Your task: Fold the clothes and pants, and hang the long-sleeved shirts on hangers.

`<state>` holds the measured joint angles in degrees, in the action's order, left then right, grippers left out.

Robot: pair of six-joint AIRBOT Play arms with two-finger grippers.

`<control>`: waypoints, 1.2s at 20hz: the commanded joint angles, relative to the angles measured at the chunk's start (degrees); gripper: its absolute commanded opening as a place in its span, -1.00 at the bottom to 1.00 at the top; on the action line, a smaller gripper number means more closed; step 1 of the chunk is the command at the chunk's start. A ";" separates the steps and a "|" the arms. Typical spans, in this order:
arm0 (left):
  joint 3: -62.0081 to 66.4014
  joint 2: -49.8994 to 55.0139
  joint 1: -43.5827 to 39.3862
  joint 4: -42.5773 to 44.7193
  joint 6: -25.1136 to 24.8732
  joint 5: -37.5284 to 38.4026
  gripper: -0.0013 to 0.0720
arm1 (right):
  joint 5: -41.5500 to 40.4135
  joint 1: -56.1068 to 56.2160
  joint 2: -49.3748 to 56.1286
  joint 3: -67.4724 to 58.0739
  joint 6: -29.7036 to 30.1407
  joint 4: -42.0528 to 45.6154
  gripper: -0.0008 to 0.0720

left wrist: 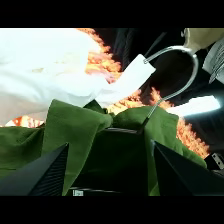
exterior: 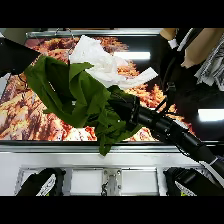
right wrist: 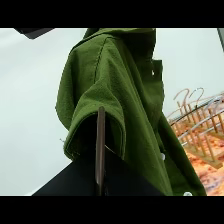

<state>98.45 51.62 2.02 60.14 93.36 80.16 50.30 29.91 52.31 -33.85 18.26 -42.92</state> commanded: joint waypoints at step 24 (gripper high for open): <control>0.00 4.66 -0.02 -0.24 -1.66 5.27 -0.92 | -45.68 -39.76 -36.04 -2.08 2.40 13.14 -0.94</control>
<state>98.45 55.13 2.02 59.88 91.98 83.15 8.71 -9.47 16.99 -35.83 20.64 -30.33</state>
